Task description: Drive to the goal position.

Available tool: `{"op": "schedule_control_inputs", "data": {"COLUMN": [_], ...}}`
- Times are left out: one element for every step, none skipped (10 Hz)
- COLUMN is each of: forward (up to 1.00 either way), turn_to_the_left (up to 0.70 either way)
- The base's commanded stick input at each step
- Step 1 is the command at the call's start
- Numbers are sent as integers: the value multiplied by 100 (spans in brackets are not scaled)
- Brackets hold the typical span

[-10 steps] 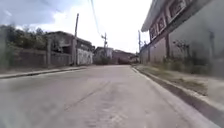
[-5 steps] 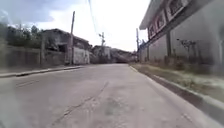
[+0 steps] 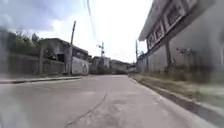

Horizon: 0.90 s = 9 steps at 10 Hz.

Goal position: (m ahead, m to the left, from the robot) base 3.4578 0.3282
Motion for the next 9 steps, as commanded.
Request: {"op": "schedule_control_inputs", "data": {"forward": [100,100,100,100,100,100,100,100,100], "turn_to_the_left": [0,0,-9,-40,-40,-40,-40,-40,-28]}}
